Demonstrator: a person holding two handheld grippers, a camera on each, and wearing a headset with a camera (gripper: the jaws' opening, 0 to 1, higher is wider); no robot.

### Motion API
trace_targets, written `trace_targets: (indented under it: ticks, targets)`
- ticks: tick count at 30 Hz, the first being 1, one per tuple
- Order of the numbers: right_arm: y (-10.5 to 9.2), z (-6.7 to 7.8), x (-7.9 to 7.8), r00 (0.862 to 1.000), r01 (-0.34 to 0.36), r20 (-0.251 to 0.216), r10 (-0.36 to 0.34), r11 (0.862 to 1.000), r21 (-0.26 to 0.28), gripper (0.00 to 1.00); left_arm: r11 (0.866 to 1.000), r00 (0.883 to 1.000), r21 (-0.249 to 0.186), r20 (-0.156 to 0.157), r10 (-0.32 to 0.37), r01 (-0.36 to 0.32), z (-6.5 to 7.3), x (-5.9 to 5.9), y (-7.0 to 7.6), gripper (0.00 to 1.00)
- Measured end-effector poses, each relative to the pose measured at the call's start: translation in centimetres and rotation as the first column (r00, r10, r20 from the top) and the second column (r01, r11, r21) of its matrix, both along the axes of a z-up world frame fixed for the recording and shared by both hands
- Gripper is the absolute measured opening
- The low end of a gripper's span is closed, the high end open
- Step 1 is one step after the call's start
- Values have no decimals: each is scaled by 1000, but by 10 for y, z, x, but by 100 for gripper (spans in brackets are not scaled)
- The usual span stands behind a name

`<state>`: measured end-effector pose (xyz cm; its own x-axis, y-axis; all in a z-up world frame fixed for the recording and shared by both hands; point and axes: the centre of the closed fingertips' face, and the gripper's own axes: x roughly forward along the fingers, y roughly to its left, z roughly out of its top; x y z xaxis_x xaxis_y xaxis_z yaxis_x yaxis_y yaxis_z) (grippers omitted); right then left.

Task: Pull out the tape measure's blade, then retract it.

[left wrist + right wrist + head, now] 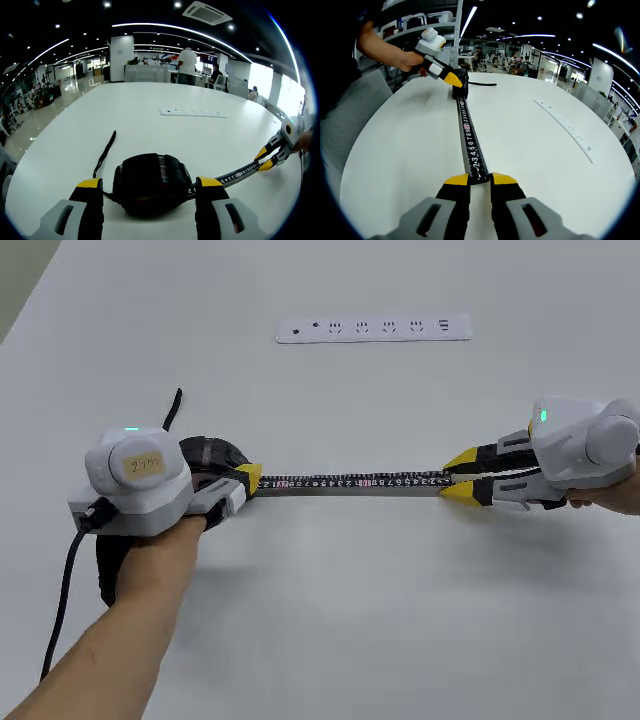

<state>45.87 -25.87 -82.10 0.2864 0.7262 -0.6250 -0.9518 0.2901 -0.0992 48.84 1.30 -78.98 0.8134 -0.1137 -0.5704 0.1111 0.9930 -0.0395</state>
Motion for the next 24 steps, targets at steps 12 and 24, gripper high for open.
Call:
trace_targets:
  ticks: [12,24]
  targets:
    - [-1,0,0,1000,-19,8,19,1000,-7,12,1000,1000,5,-18,11,-11,-7,3,-4,67]
    - [0,0,0,1000,-25,10,25,1000,-11,12,999,999,12,-13,34,-34,-8,3,-3,64]
